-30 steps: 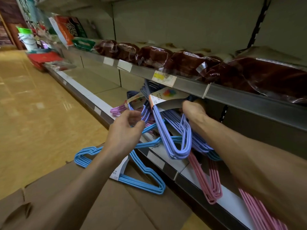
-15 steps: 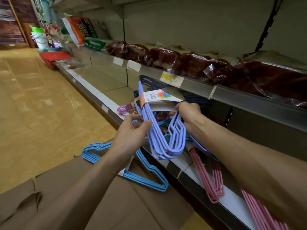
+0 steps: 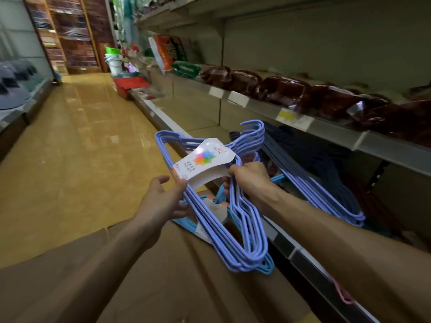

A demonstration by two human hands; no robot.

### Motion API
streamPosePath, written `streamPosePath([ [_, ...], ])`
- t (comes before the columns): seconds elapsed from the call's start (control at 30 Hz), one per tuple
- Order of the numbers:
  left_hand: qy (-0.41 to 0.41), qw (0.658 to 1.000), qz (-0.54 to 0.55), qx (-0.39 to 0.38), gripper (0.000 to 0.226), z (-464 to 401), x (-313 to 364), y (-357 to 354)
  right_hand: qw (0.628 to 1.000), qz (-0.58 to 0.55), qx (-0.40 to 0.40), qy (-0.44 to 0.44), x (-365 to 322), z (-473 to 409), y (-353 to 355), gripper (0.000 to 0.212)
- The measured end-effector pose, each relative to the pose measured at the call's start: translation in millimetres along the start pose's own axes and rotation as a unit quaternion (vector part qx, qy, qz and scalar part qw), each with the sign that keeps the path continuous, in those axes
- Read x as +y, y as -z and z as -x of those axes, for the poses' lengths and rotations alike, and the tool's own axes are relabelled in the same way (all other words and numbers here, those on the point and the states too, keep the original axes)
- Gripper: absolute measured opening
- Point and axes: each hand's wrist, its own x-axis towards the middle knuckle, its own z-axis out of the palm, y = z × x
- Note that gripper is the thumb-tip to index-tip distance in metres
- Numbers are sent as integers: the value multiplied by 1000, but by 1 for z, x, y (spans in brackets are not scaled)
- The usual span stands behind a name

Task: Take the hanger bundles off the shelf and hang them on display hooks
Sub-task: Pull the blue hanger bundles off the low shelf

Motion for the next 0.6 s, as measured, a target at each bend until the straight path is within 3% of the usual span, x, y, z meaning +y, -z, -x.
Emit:
streamPosePath([
  [0.17,-10,997,-35,66,42,-5,1,53,994,71,-66,58,2,14,-45,12],
  [0.27,-123,964,-189,140,35,-1,5,80,983,129,-102,80,10,25,-75,19],
  [0.37,-187,934,-265,149,33,5,12,104,972,167,-133,98,20,41,-107,27],
  [0.5,-154,948,-252,121,39,13,12,130,950,205,-184,150,40,62,-145,41],
  [0.6,-112,958,-237,115,42,18,4,147,931,226,-226,178,54,84,-164,32],
])
